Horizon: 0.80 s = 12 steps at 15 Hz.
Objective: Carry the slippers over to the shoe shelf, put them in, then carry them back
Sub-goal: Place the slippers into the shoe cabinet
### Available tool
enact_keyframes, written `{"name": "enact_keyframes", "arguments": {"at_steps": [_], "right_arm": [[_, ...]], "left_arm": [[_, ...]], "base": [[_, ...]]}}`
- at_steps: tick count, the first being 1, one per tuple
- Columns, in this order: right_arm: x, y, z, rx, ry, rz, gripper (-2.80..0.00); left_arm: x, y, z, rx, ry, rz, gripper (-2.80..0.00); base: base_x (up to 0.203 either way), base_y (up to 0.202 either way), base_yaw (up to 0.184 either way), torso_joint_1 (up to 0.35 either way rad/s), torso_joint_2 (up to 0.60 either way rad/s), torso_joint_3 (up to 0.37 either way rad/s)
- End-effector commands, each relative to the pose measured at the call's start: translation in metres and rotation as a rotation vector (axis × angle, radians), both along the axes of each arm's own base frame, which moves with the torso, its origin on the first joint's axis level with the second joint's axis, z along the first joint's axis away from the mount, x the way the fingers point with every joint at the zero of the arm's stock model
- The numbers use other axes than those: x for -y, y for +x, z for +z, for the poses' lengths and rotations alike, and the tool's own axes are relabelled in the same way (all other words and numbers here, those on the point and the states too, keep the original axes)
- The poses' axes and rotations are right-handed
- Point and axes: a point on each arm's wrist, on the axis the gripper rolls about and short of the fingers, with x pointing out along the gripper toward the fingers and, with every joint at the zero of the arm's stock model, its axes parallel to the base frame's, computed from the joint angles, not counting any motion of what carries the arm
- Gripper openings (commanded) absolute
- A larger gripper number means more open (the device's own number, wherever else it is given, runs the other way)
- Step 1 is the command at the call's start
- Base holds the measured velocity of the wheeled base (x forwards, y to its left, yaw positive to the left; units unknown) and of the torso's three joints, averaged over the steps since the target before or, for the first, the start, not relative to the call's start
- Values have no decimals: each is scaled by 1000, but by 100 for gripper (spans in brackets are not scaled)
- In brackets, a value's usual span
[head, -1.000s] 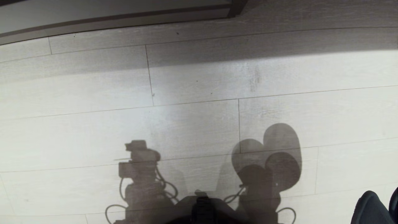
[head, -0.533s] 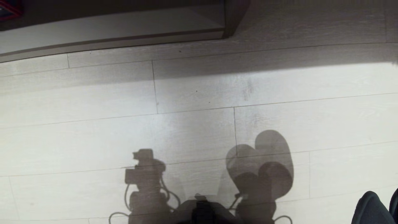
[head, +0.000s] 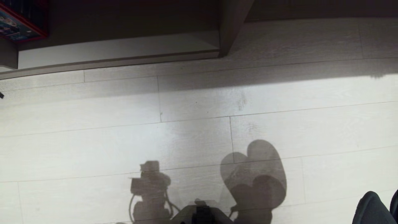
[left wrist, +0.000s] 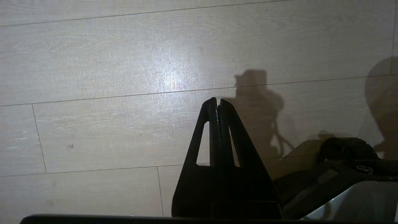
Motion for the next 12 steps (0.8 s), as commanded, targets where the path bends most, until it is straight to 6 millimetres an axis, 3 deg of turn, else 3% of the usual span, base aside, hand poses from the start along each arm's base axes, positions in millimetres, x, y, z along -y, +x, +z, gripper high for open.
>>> {"name": "enact_keyframes", "arguments": {"at_steps": [1,12], "right_arm": [[0,0,0,-3,-1,1,-280],[0,0,0,-4,22,-1,-280]], "left_arm": [[0,0,0,1,-1,0,-280],[0,0,0,2,-2,0,-280]], "base": [[0,0,0,2,2,203],[0,0,0,3,2,203]]}}
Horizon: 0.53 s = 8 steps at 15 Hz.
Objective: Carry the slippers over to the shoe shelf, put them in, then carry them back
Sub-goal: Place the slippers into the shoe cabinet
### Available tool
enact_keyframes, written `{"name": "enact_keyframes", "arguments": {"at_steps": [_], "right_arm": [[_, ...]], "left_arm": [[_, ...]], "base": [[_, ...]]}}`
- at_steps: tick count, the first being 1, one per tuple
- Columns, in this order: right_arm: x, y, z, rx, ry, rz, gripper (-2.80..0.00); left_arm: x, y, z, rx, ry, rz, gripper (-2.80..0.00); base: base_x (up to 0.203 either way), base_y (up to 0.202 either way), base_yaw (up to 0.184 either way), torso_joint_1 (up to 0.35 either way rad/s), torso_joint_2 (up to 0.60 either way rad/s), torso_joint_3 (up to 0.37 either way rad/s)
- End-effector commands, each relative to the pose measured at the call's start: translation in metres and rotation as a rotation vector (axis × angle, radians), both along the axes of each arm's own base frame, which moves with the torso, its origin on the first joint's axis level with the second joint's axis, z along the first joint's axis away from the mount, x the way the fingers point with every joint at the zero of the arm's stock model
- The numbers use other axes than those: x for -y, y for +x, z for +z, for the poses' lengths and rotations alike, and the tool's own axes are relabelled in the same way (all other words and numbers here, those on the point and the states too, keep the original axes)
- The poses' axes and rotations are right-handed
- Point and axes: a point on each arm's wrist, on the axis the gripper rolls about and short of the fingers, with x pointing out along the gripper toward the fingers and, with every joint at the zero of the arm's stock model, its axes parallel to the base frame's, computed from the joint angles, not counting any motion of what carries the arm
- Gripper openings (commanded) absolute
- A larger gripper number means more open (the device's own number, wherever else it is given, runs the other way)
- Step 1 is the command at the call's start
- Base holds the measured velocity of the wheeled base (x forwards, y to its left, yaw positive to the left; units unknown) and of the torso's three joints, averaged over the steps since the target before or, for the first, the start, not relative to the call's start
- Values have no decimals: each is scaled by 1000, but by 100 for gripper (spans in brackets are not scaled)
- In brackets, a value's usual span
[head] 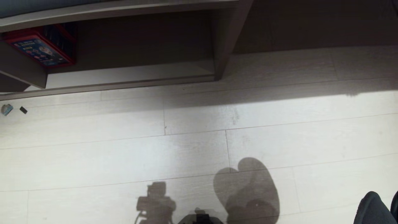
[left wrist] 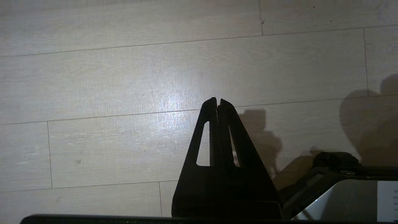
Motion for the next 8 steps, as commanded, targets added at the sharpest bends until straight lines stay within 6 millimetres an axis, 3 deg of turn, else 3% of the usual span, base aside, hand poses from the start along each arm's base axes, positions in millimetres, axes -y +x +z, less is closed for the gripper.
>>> {"name": "enact_keyframes", "arguments": {"at_steps": [1,8], "right_arm": [[0,0,0,-3,-1,1,-280],[0,0,0,-3,-1,1,-280]], "left_arm": [[0,0,0,0,-1,0,-280],[0,0,0,1,-1,0,-280]], "base": [[0,0,0,2,2,201],[0,0,0,3,4,201]]}}
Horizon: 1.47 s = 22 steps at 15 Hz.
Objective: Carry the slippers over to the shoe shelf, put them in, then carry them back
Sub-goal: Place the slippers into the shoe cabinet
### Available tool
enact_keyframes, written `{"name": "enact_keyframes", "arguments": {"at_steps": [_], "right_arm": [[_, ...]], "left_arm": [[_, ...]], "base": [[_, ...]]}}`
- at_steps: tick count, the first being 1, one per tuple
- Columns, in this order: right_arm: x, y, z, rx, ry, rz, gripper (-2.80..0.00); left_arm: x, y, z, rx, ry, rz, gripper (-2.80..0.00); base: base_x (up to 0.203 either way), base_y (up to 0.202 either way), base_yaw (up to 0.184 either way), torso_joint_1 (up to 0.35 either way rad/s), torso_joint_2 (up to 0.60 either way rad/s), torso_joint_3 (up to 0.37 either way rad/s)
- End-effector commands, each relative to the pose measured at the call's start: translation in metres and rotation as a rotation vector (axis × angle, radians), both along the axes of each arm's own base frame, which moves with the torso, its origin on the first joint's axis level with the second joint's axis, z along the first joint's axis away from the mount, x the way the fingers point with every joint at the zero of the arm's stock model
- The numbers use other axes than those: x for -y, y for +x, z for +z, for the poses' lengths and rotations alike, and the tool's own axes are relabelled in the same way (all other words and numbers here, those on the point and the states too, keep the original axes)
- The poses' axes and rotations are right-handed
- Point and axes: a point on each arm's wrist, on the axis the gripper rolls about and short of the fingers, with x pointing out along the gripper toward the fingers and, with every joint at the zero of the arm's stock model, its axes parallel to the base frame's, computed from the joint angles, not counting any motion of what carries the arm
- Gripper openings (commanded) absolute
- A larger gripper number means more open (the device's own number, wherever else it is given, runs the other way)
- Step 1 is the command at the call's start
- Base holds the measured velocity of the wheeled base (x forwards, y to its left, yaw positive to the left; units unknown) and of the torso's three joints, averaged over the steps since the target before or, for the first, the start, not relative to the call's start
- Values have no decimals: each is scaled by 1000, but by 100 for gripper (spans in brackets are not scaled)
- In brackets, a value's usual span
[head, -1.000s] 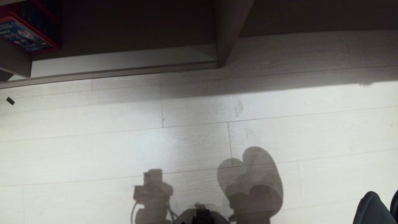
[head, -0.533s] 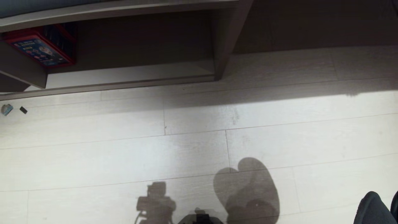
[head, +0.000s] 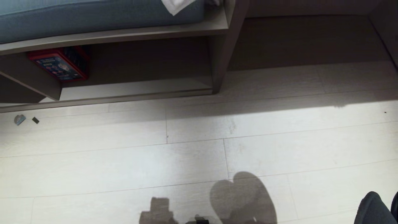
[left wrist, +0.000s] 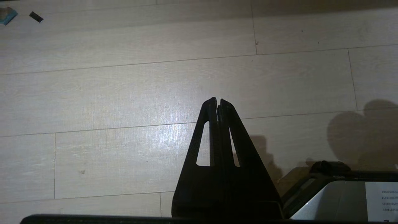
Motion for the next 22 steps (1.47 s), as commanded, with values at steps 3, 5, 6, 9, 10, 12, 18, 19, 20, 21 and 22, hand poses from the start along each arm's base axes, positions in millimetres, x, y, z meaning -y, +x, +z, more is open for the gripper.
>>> {"name": "enact_keyframes", "arguments": {"at_steps": [3,5,6,9,10,12,18,19,20,21,22], "right_arm": [[0,0,0,-2,-1,1,-280],[0,0,0,-2,0,1,-280],[0,0,0,-2,0,1,-280],[0,0,0,-2,2,-1,-280],[0,0,0,-2,0,1,-280],[0,0,0,-2,2,-1,-280],[0,0,0,-4,2,-2,-280],[0,0,0,-4,2,-2,-280],[0,0,0,-4,2,-2,-280],[0,0,0,-4,2,-2,-280],[0,0,0,-4,2,-2,-280]], "left_arm": [[0,0,0,0,0,0,-280],[0,0,0,1,0,0,-280],[0,0,0,0,0,0,-280],[0,0,0,0,0,0,-280],[0,0,0,0,0,0,-280],[0,0,0,0,0,0,-280],[0,0,0,0,0,0,-280],[0,0,0,0,0,0,-280],[0,0,0,0,0,0,-280],[0,0,0,1,0,0,-280],[0,0,0,0,0,0,-280]], "base": [[0,0,0,1,3,208],[0,0,0,0,2,202],[0,0,0,6,1,199],[0,0,0,1,1,202],[0,0,0,2,-1,204],[0,0,0,5,4,204],[0,0,0,1,4,201],[0,0,0,5,0,212],[0,0,0,7,2,203],[0,0,0,1,-1,204],[0,0,0,4,-1,203]]}}
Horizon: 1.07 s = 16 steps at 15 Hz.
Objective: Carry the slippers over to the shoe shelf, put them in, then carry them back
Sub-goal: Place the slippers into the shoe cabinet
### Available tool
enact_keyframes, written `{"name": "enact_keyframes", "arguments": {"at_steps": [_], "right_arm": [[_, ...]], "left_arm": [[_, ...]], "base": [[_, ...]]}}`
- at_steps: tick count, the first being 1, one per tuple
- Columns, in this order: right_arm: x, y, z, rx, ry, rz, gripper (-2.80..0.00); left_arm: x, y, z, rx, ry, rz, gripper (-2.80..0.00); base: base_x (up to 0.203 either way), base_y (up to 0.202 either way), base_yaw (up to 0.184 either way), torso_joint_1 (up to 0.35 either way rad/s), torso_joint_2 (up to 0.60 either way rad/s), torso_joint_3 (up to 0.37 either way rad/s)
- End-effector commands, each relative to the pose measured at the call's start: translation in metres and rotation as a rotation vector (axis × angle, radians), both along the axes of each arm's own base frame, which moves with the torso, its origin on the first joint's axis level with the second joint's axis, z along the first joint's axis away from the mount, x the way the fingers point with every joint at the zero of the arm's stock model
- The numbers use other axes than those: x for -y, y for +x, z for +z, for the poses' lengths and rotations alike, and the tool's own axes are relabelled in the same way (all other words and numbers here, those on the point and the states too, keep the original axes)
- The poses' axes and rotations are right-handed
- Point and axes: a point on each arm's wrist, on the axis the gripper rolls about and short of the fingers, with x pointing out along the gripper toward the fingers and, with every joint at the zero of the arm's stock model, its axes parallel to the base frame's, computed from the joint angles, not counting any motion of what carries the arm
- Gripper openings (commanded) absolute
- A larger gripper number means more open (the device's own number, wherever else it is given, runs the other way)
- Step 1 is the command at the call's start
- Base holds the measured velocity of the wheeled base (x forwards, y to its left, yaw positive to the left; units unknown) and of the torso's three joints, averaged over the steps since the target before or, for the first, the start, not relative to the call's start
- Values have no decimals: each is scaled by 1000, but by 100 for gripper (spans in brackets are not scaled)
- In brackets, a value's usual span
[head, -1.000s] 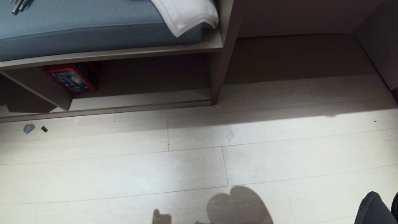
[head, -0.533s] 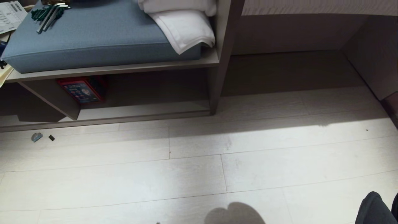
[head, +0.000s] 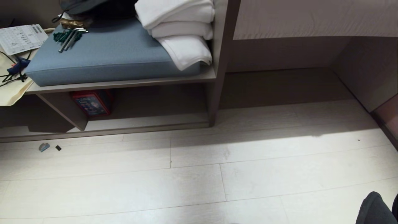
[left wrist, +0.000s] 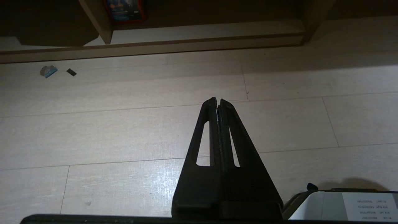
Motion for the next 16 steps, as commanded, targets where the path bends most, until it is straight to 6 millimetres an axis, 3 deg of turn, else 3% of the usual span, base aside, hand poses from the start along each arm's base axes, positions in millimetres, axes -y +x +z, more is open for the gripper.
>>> {"name": "enact_keyframes", "arguments": {"at_steps": [1,16], "right_arm": [[0,0,0,-2,-1,1,-280],[0,0,0,-2,3,2,-280]], "left_arm": [[0,0,0,1,-1,0,-280],[0,0,0,0,-1,0,-280]], "base": [[0,0,0,2,2,205],[0,0,0,3,2,204]]}}
